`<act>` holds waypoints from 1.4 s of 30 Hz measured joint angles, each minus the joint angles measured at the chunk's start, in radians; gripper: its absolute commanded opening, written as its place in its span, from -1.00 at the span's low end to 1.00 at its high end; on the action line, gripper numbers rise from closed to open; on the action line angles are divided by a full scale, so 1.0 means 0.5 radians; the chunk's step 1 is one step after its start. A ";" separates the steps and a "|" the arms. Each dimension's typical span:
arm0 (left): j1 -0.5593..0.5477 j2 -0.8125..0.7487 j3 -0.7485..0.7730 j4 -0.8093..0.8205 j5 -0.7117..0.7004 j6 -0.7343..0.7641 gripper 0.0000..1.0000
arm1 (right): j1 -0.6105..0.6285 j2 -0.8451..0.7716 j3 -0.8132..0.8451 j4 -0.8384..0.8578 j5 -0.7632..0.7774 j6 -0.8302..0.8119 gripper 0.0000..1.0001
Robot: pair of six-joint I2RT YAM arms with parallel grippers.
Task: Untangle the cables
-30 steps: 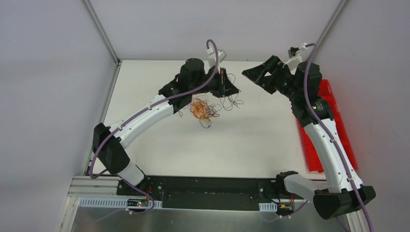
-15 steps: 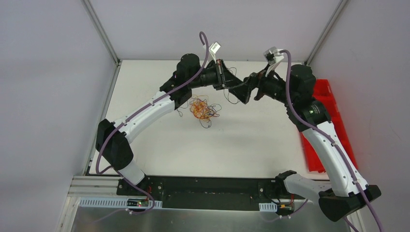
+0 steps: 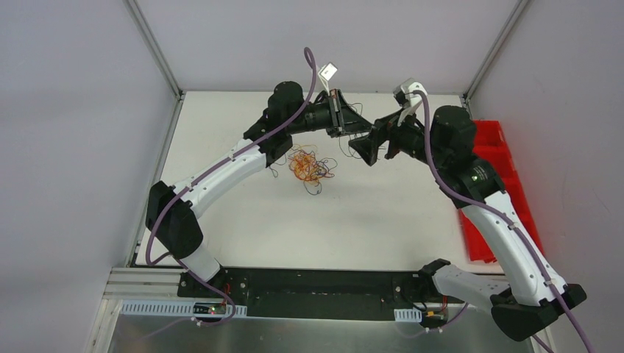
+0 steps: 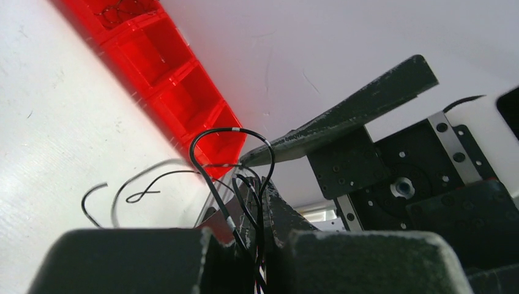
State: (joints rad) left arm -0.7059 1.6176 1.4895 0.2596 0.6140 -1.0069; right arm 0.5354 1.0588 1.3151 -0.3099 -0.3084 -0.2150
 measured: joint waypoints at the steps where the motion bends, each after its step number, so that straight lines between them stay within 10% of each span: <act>1: 0.000 0.000 -0.001 0.011 0.014 -0.001 -1.00 | -0.020 -0.007 0.021 -0.060 -0.009 -0.007 0.99; 28: -0.004 -0.003 -0.009 0.204 0.105 -0.156 -1.00 | -0.002 0.021 -0.265 0.168 -0.321 0.531 0.76; 37: -0.014 0.000 0.032 0.137 0.000 -0.138 -1.00 | 0.139 0.027 -0.263 0.239 0.124 0.461 -0.09; 42: -0.016 0.000 0.066 0.032 -0.085 -0.090 -1.00 | 0.143 0.033 -0.262 0.240 0.195 0.417 -1.00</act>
State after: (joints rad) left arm -0.7139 1.6176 1.5223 0.2756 0.5713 -1.0519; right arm 0.6071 1.0752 1.1843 -0.1898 -0.2108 -0.0063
